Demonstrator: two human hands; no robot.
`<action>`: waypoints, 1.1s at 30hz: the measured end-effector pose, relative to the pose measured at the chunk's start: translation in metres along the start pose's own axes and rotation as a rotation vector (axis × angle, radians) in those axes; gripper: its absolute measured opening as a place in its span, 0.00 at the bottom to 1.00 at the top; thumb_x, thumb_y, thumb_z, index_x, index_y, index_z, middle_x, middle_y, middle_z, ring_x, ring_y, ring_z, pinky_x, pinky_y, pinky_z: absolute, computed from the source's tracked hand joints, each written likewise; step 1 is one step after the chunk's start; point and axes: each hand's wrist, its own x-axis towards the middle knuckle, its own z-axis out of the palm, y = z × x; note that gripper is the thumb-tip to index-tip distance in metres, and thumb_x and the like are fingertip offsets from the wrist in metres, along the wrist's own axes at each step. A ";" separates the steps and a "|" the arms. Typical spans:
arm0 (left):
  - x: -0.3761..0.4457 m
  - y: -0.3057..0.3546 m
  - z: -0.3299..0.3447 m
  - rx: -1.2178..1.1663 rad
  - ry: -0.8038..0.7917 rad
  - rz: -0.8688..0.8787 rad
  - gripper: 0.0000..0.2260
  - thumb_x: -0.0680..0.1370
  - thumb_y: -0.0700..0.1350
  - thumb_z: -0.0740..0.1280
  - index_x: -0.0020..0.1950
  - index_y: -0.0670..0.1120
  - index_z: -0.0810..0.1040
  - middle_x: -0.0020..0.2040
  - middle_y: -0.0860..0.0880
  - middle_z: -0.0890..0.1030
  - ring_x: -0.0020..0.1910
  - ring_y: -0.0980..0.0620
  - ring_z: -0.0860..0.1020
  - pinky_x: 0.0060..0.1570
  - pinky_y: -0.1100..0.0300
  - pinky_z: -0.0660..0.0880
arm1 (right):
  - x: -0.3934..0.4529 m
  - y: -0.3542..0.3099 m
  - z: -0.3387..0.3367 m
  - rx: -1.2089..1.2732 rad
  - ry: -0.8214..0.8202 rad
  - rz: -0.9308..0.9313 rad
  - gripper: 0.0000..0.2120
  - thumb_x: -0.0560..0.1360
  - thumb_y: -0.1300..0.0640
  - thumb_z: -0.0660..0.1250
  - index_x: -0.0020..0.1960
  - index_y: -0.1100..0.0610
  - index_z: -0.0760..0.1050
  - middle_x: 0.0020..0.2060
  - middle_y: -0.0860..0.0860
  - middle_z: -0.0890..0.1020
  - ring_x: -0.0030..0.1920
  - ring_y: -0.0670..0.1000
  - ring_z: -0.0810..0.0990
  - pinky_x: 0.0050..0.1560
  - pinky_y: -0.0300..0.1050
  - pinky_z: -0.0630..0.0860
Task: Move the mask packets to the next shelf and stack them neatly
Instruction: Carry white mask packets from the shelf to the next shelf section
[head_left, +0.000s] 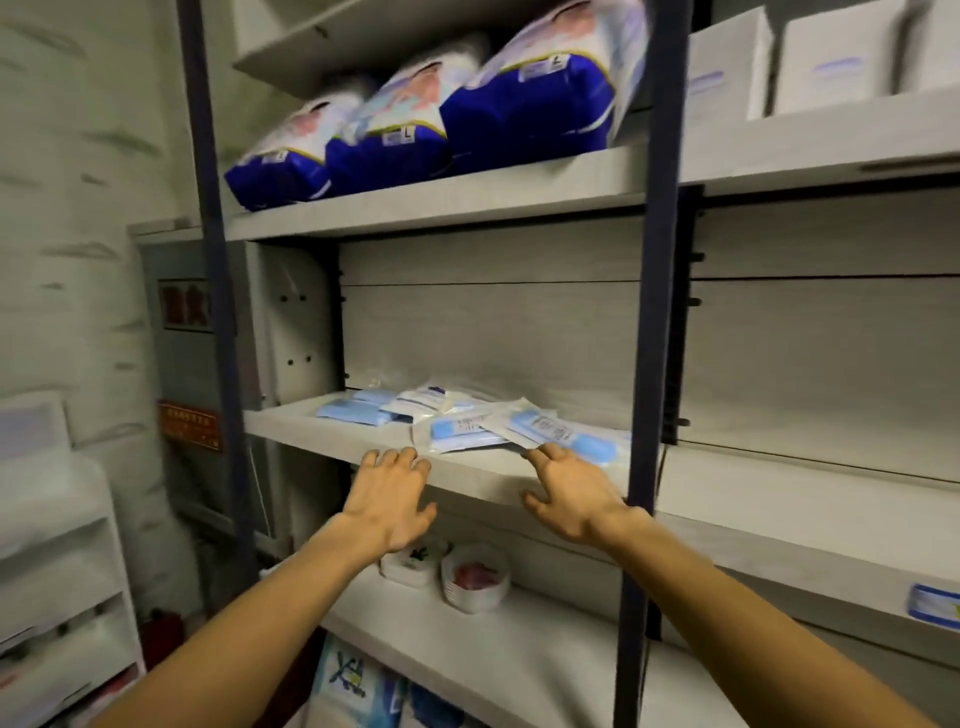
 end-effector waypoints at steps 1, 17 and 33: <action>0.009 -0.007 0.005 0.000 0.002 -0.012 0.25 0.79 0.61 0.61 0.72 0.49 0.70 0.70 0.46 0.72 0.68 0.45 0.72 0.70 0.48 0.65 | 0.015 0.000 0.003 -0.007 0.011 0.018 0.31 0.79 0.46 0.63 0.78 0.56 0.61 0.72 0.57 0.69 0.70 0.60 0.71 0.67 0.54 0.73; 0.239 -0.020 0.071 -0.256 -0.241 0.015 0.45 0.74 0.72 0.61 0.83 0.54 0.48 0.84 0.50 0.47 0.82 0.45 0.52 0.78 0.45 0.54 | 0.232 0.057 0.071 0.077 -0.093 0.341 0.38 0.72 0.42 0.69 0.76 0.56 0.61 0.72 0.56 0.68 0.73 0.59 0.67 0.69 0.59 0.68; 0.305 -0.064 0.111 -0.346 -0.004 0.019 0.46 0.63 0.77 0.66 0.75 0.54 0.67 0.69 0.51 0.77 0.65 0.47 0.75 0.60 0.50 0.74 | 0.279 0.062 0.076 0.530 0.171 0.398 0.25 0.72 0.58 0.67 0.69 0.55 0.73 0.64 0.55 0.79 0.64 0.60 0.78 0.62 0.49 0.74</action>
